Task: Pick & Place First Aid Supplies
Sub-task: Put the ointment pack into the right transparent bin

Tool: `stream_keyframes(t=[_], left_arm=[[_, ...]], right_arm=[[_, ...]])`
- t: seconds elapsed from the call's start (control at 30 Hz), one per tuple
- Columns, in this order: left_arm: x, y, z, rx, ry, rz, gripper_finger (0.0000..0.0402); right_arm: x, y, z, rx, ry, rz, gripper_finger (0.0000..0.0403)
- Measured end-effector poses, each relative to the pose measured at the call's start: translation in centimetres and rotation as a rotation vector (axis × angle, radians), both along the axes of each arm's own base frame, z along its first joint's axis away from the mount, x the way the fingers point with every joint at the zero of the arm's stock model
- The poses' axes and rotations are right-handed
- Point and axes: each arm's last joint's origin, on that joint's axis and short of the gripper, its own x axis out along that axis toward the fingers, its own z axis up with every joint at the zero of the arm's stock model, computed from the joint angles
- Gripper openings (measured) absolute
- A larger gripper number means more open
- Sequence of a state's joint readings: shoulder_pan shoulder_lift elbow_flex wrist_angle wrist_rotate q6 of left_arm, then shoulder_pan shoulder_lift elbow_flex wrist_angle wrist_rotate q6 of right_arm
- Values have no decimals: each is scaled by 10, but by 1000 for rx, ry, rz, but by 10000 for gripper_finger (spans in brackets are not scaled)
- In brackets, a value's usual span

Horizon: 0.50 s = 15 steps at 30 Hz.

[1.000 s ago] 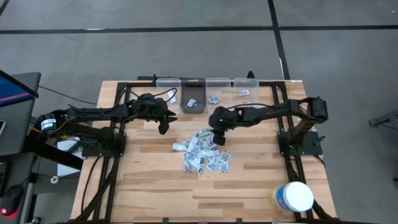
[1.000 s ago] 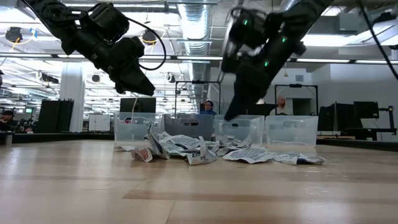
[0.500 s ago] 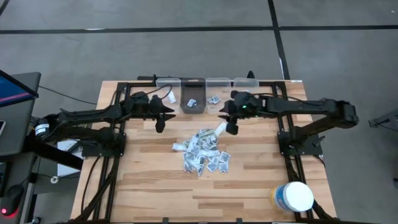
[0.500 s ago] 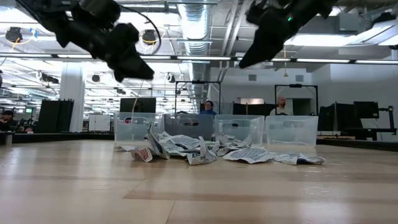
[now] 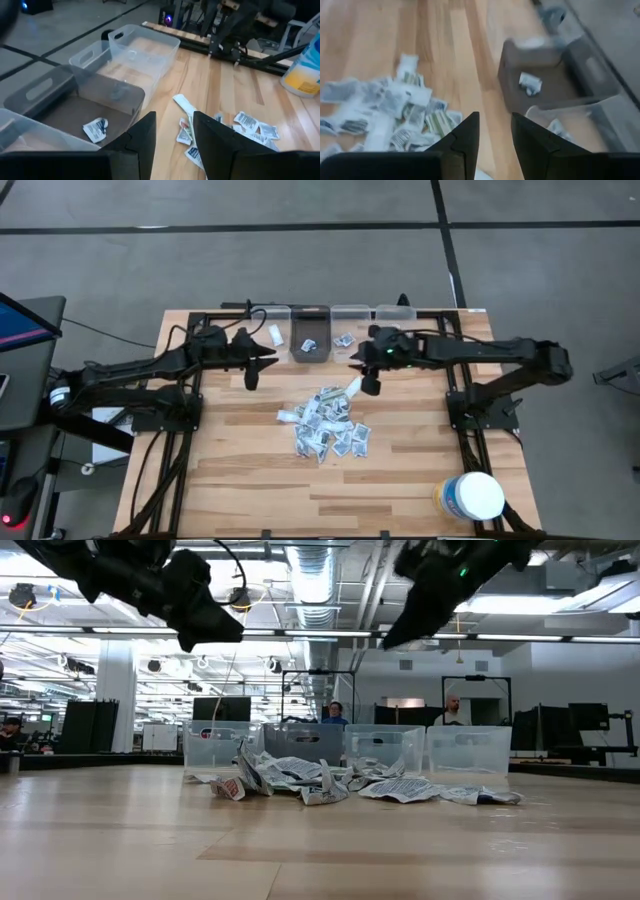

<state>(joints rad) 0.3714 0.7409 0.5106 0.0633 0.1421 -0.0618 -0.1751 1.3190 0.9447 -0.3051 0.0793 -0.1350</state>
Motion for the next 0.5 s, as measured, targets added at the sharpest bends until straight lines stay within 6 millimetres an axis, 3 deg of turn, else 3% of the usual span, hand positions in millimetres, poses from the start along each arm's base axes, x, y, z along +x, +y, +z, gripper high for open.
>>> stream_keyframes(t=[0.33,0.5], left_arm=[[3,1,-4,-15,29,0,131],[3,1,-6,-26,44,-5,131]], right_arm=[[43,-2,-78,31,208,52,107],[55,2,-103,41,236,71,107]])
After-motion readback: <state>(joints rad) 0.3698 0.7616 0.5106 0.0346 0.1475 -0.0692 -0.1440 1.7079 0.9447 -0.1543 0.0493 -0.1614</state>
